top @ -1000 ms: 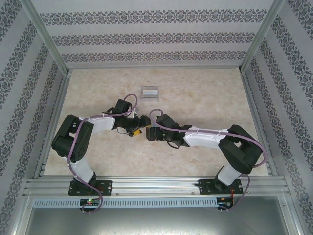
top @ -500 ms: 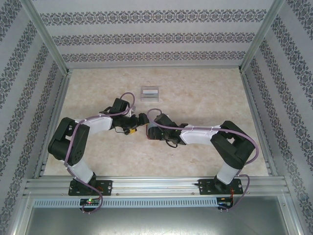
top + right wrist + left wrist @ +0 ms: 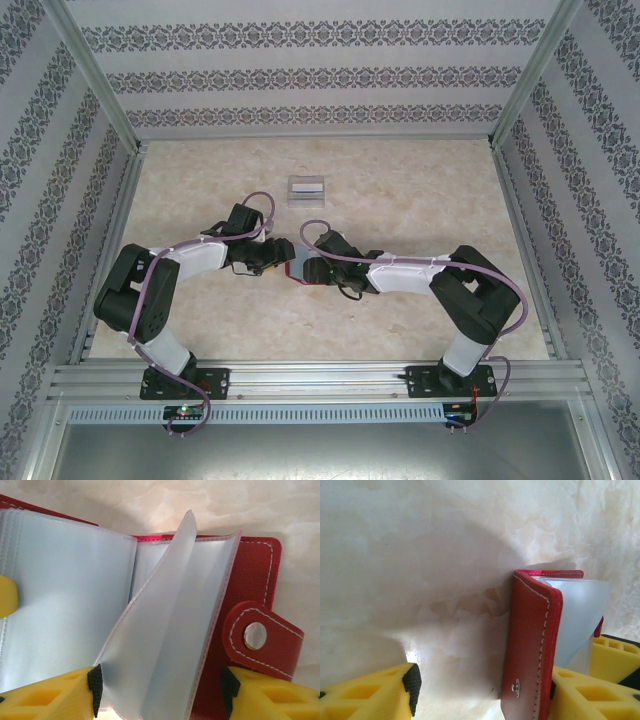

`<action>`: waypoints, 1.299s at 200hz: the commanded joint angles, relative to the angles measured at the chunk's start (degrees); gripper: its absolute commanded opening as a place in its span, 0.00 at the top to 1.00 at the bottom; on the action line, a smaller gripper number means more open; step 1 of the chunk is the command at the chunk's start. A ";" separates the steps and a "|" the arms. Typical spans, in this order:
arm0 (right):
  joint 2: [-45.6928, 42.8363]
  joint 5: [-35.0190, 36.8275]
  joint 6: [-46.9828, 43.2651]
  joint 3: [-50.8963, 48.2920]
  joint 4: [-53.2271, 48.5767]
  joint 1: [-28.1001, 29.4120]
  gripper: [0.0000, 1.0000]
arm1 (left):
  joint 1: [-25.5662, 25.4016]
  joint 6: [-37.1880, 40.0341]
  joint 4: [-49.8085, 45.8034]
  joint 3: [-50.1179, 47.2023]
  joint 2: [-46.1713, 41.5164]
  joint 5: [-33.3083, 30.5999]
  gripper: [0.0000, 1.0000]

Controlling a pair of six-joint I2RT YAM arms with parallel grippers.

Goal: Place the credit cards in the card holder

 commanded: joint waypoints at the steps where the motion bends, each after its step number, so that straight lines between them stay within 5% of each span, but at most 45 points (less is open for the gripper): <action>1: 0.57 1.53 0.92 0.10 -0.60 -0.60 0.34 | 0.66 1.25 -1.20 -0.43 -2.83 -1.48 0.33; 34: 1.09 1.16 0.30 0.62 -0.69 -0.81 0.35 | 0.90 1.13 2.40 -3.05 -6.41 -0.53 0.13; 58: 1.50 0.97 0.53 0.70 -0.01 -0.82 0.36 | 0.95 0.67 2.40 -2.17 -5.36 2.93 0.16; 104: 2.49 0.58 0.19 1.71 0.10 -0.68 0.36 | 0.96 0.69 4.82 -2.34 -3.13 6.74 0.33; 178: 2.91 0.41 0.05 1.70 -0.35 -0.66 0.37 | 0.95 0.64 6.64 -2.22 -2.55 8.53 0.81; 212: 2.45 0.46 0.00 0.99 0.48 -0.63 0.36 | 0.95 -1.24 10.94 -2.86 -2.00 12.31 0.89; 220: 2.42 0.78 0.04 0.90 0.37 -0.59 0.36 | 0.89 -1.45 11.60 -2.94 -1.77 13.10 1.00; 260: 0.47 0.46 1.59 1.07 -0.71 -0.55 0.30 | 0.93 -1.34 11.66 -2.33 -0.05 15.05 1.00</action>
